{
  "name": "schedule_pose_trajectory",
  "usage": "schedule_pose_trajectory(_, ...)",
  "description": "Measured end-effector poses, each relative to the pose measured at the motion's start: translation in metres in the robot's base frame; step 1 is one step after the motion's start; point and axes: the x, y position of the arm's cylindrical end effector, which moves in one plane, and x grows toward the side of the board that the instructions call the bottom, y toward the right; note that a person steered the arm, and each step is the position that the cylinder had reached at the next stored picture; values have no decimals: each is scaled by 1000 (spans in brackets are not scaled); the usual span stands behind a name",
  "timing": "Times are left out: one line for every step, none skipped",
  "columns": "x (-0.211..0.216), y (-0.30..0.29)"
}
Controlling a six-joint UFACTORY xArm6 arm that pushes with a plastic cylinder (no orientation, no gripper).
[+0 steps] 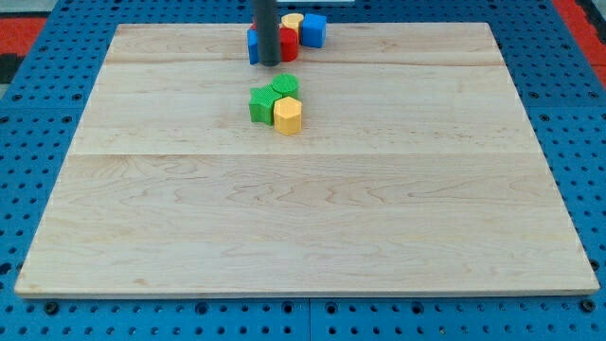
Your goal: Push the green circle slightly downwards alongwith green star
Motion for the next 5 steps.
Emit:
schedule_pose_trajectory(10, 19)
schedule_pose_trajectory(33, 42)
schedule_pose_trajectory(51, 20)
schedule_pose_trajectory(62, -8)
schedule_pose_trajectory(67, -15)
